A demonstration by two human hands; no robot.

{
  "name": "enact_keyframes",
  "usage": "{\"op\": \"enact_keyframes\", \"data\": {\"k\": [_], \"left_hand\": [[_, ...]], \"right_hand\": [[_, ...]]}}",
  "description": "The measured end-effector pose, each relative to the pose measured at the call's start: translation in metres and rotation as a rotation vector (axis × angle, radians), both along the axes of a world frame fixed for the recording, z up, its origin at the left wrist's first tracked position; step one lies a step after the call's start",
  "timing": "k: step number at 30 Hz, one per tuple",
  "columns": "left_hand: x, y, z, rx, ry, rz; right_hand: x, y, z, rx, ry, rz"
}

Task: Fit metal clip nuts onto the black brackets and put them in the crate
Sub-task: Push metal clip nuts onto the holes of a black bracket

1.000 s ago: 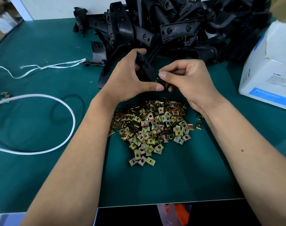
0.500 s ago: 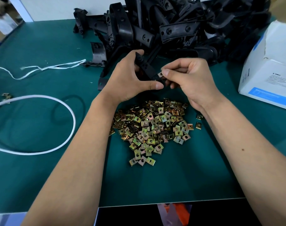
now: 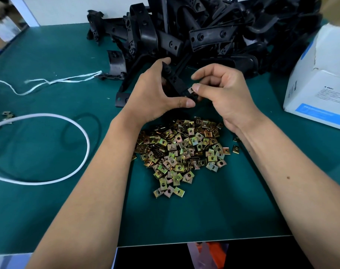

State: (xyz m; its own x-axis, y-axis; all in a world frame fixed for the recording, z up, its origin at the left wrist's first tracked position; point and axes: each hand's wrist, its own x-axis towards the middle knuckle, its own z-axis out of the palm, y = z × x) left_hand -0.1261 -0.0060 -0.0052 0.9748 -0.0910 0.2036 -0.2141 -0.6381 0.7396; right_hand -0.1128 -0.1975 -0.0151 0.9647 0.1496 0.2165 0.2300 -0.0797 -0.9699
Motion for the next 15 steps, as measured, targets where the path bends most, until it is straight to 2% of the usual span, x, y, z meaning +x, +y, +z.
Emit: {"op": "enact_keyframes", "data": {"k": [7,12,15], "left_hand": [[0.0042,-0.0026,-0.0029,0.025,-0.026,0.045],[0.0061,-0.0034,-0.0043,0.052,-0.03,0.068],[0.0071,-0.003,-0.0053,0.033,-0.026,0.075]], "right_hand": [[-0.0038,0.0046,0.0,-0.075,-0.012,-0.02],[-0.0042,0.0067,0.0006,-0.069,0.057,-0.132],[-0.0066,0.0106,0.0018,-0.153,0.013,-0.175]]}}
